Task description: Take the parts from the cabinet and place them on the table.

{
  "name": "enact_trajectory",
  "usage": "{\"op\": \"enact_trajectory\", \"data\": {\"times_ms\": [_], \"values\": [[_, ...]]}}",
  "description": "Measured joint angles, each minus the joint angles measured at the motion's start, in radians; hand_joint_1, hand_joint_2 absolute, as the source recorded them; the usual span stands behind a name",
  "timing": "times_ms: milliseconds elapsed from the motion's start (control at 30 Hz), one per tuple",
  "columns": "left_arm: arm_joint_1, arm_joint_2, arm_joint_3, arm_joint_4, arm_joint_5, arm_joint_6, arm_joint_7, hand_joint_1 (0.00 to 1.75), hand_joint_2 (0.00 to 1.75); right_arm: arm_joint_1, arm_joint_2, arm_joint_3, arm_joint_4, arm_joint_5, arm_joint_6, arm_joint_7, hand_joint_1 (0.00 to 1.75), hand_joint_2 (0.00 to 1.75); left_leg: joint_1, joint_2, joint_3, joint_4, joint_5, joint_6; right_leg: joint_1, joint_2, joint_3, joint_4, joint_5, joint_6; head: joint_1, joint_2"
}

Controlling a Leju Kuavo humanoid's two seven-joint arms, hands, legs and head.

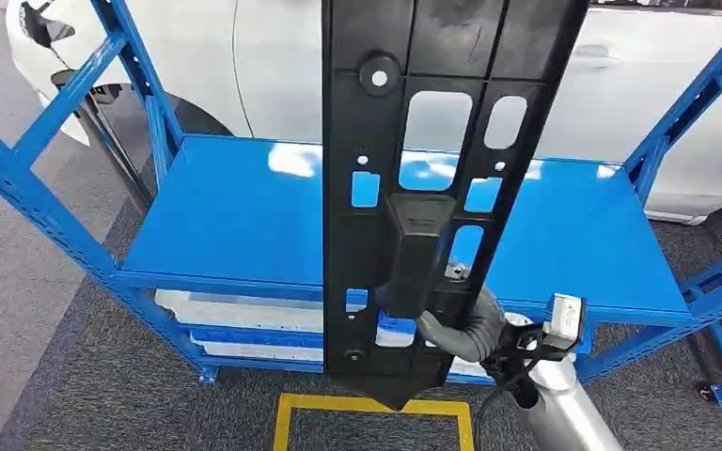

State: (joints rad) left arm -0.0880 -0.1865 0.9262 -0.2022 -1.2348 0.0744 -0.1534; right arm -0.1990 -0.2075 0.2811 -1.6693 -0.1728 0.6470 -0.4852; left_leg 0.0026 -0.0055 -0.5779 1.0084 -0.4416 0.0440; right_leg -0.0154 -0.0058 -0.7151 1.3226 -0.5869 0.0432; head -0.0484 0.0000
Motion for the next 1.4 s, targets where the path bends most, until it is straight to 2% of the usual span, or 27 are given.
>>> {"op": "enact_trajectory", "data": {"times_ms": [33, 100, 133, 267, 300, 367, 400, 433, 467, 500, 567, 600, 633, 667, 767, 800, 833, 867, 933, 967, 1000, 1067, 1133, 1167, 1300, 1333, 1400], "values": [[0.001, 0.000, 0.000, 0.000, 0.000, 0.000, -0.001, 0.00, 1.75, 0.003, 0.000, 0.000, 0.001, -0.001, 0.000, -0.002, 1.75, 1.75, 0.000, -0.001, -0.001, 0.003, 0.000, 0.000, 0.000, 0.000, 0.039, -0.065, 0.036, -0.002, 0.000, 0.000], [0.001, -0.001, 0.000, 0.000, -0.001, 0.000, -0.002, 0.00, 1.75, 0.005, 0.000, 0.000, 0.000, -0.005, -0.001, -0.006, 1.75, 1.75, 0.000, -0.001, 0.000, 0.009, -0.001, -0.003, 0.001, 0.000, 0.146, -0.260, 0.119, -0.012, 0.000, 0.000], [0.001, -0.001, 0.000, 0.000, -0.002, 0.000, -0.002, 0.00, 1.75, 0.006, 0.000, 0.000, 0.001, -0.005, -0.002, -0.010, 1.75, 1.75, -0.001, -0.001, -0.002, 0.007, 0.001, -0.008, 0.004, -0.002, 0.173, -0.312, 0.102, -0.017, 0.000, 0.000], [0.001, -0.001, 0.000, 0.000, -0.005, -0.002, -0.002, 0.00, 1.75, 0.018, 0.000, 0.000, 0.000, -0.006, -0.003, -0.020, 1.75, 1.75, -0.002, 0.000, -0.007, 0.002, 0.013, -0.032, 0.015, 0.001, 0.160, -0.314, 0.121, -0.033, 0.000, 0.000], [0.000, -0.001, 0.000, 0.000, -0.006, -0.002, -0.002, 0.00, 1.75, 0.019, -0.003, 0.000, 0.000, -0.006, -0.003, -0.020, 1.75, 1.75, -0.007, -0.001, -0.009, 0.004, 0.011, -0.038, 0.005, 0.001, 0.160, -0.328, 0.130, -0.043, 0.000, 0.000], [0.001, 0.000, 0.000, 0.000, -0.009, -0.003, -0.002, 0.00, 1.75, 0.016, -0.003, 0.000, 0.000, -0.007, -0.003, -0.022, 1.75, 1.75, -0.002, -0.001, -0.037, 0.072, -0.052, -0.048, 0.004, -0.005, 0.156, -0.334, 0.141, -0.055, 0.000, 0.000], [0.001, 0.000, 0.000, 0.000, -0.010, -0.003, -0.003, 0.00, 1.75, 0.016, -0.003, 0.000, 0.000, -0.007, -0.004, -0.022, 1.75, 1.75, 0.000, 0.000, -0.062, 0.132, -0.089, -0.050, 0.005, -0.005, 0.152, -0.334, 0.142, -0.057, 0.000, 0.000], [0.001, 0.000, 0.000, 0.000, -0.011, -0.003, -0.003, 0.00, 1.75, 0.017, -0.003, 0.000, 0.000, -0.007, -0.004, -0.021, 1.75, 1.75, 0.001, 0.000, -0.102, 0.233, -0.139, -0.054, 0.006, -0.007, 0.146, -0.332, 0.145, -0.059, 0.000, 0.000], [0.001, 0.000, 0.000, 0.000, -0.011, -0.003, -0.002, 0.00, 1.75, 0.017, -0.003, 0.000, 0.001, -0.007, -0.004, -0.021, 1.75, 1.75, 0.001, 0.000, -0.127, 0.297, -0.164, -0.056, 0.007, -0.007, 0.139, -0.330, 0.148, -0.058, 0.000, 0.000], [0.001, 0.000, 0.000, 0.000, -0.011, -0.003, -0.003, 0.00, 1.75, 0.018, -0.003, 0.000, 0.002, -0.007, -0.004, -0.021, 1.75, 1.75, 0.001, 0.000, -0.129, 0.318, -0.163, -0.057, 0.007, -0.007, 0.133, -0.326, 0.151, -0.057, 0.000, 0.000], [0.001, 0.000, 0.000, 0.000, -0.012, -0.003, -0.002, 0.00, 1.75, 0.018, -0.003, 0.000, 0.002, -0.007, -0.004, -0.021, 1.75, 1.75, 0.001, 0.000, -0.071, 0.228, -0.112, -0.055, 0.007, -0.006, 0.127, -0.322, 0.154, -0.054, 0.000, 0.000], [0.001, 0.000, 0.000, 0.000, -0.012, -0.003, -0.002, 0.00, 1.75, 0.018, -0.003, 0.000, 0.002, -0.007, -0.004, -0.021, 1.75, 1.75, 0.002, 0.000, -0.004, 0.112, -0.063, -0.051, 0.007, -0.006, 0.125, -0.317, 0.155, -0.052, 0.000, 0.000], [0.000, 0.000, 0.000, 0.000, -0.012, -0.003, -0.003, 0.00, 1.75, 0.018, -0.003, 0.000, 0.002, -0.008, -0.004, -0.023, 1.75, 1.75, 0.002, -0.001, 0.045, 0.022, -0.042, -0.046, 0.007, -0.006, 0.123, -0.313, 0.155, -0.049, 0.000, 0.000], [-0.001, 0.000, 0.000, 0.000, -0.012, -0.003, -0.003, 0.00, 1.75, 0.018, -0.003, 0.000, 0.002, -0.008, -0.004, -0.023, 1.75, 1.75, -0.004, -0.003, 0.049, 0.005, -0.054, -0.042, 0.014, -0.005, 0.117, -0.309, 0.157, -0.043, 0.000, 0.000], [0.003, 0.001, 0.000, 0.000, -0.013, -0.002, -0.003, 0.00, 1.75, 0.019, -0.003, 0.001, 0.002, -0.009, -0.005, -0.024, 1.75, 1.75, -0.006, -0.002, 0.039, 0.007, -0.040, -0.026, 0.011, -0.004, 0.113, -0.312, 0.169, -0.025, 0.000, 0.000], [0.003, 0.000, 0.000, 0.000, -0.013, -0.002, -0.003, 0.00, 1.75, 0.019, -0.003, 0.001, 0.002, -0.009, -0.005, -0.024, 1.75, 1.75, -0.002, -0.001, 0.037, -0.003, -0.029, -0.014, 0.012, -0.003, 0.110, -0.312, 0.172, -0.018, 0.000, 0.000], [0.001, 0.000, 0.000, 0.000, -0.013, -0.003, -0.003, 0.00, 1.75, 0.020, -0.003, 0.001, 0.002, -0.009, -0.005, -0.025, 1.75, 1.75, 0.002, 0.001, 0.037, -0.006, -0.021, -0.008, 0.007, -0.001, 0.104, -0.300, 0.154, -0.013, 0.000, 0.000], [-0.001, 0.000, 0.000, 0.000, -0.014, -0.003, -0.003, 0.00, 1.75, 0.019, -0.003, 0.001, 0.002, -0.010, -0.006, -0.026, 1.75, 1.75, 0.002, 0.002, 0.030, -0.006, -0.017, -0.002, 0.007, -0.001, 0.087, -0.263, 0.118, -0.010, 0.000, 0.000], [0.000, 0.000, 0.000, 0.000, -0.016, -0.003, -0.005, 0.00, 1.75, 0.023, -0.002, 0.001, 0.002, -0.010, -0.009, -0.029, 1.75, 1.75, 0.000, 0.003, 0.017, -0.005, -0.008, 0.001, 0.002, 0.000, 0.022, -0.095, 0.022, -0.001, 0.000, 0.000], [0.001, 0.000, 0.000, 0.000, -0.018, -0.005, -0.005, 0.00, 1.75, 0.028, -0.002, 0.001, 0.002, -0.010, -0.010, -0.031, 1.75, 1.75, -0.001, 0.003, 0.010, -0.003, -0.004, 0.000, 0.001, 0.000, -0.006, -0.022, -0.007, 0.001, 0.000, 0.000], [0.001, 0.000, 0.000, 0.000, -0.018, -0.006, -0.005, 0.00, 1.75, 0.032, -0.002, 0.001, 0.002, -0.010, -0.013, -0.033, 1.75, 1.75, -0.001, 0.003, 0.002, -0.001, -0.001, 0.000, 0.001, 0.000, -0.017, 0.016, -0.014, 0.002, 0.000, 0.000], [0.000, 0.000, 0.000, 0.000, -0.018, -0.009, -0.005, 0.00, 1.75, 0.034, -0.002, 0.001, 0.002, -0.010, -0.018, -0.034, 1.75, 1.75, -0.001, 0.002, -0.005, 0.003, 0.003, -0.003, 0.001, 0.000, 0.030, -0.051, 0.028, -0.001, 0.000, 0.000], [0.000, 0.000, 0.000, 0.000, -0.019, -0.010, -0.005, 0.00, 1.75, 0.033, -0.002, 0.001, 0.002, -0.010, -0.019, -0.035, 1.75, 1.75, -0.001, 0.002, -0.007, 0.008, 0.005, -0.006, 0.003, 0.000, 0.161, -0.269, 0.112, -0.014, 0.000, 0.000], [-0.001, -0.001, 0.000, 0.000, -0.018, -0.010, -0.005, 0.00, 1.75, 0.032, -0.002, 0.001, 0.002, -0.010, -0.019, -0.035, 1.75, 1.75, -0.004, 0.002, -0.010, 0.008, 0.008, -0.011, 0.008, -0.001, 0.184, -0.316, 0.095, -0.020, 0.000, 0.000], [-0.004, -0.001, 0.000, 0.000, -0.020, -0.011, -0.005, 0.00, 1.75, 0.033, -0.002, 0.000, 0.002, -0.011, -0.019, -0.035, 1.75, 1.75, -0.004, 0.003, -0.015, 0.003, 0.023, -0.035, 0.015, 0.001, 0.169, -0.318, 0.117, -0.037, 0.000, 0.000], [-0.004, 0.000, 0.000, 0.000, -0.021, -0.012, -0.005, 0.00, 1.75, 0.033, -0.003, 0.000, 0.002, -0.011, -0.020, -0.035, 1.75, 1.75, -0.008, 0.004, -0.020, 0.010, 0.019, -0.039, 0.000, -0.002, 0.170, -0.334, 0.130, -0.044, 0.000, 0.000], [-0.005, 0.000, 0.000, 0.000, -0.022, -0.013, -0.005, 0.00, 1.75, 0.031, -0.004, 0.000, 0.001, -0.011, -0.020, -0.035, 1.75, 1.75, -0.004, 0.001, -0.053, 0.089, -0.057, -0.049, 0.003, -0.006, 0.161, -0.338, 0.142, -0.056, 0.000, 0.000]]}}
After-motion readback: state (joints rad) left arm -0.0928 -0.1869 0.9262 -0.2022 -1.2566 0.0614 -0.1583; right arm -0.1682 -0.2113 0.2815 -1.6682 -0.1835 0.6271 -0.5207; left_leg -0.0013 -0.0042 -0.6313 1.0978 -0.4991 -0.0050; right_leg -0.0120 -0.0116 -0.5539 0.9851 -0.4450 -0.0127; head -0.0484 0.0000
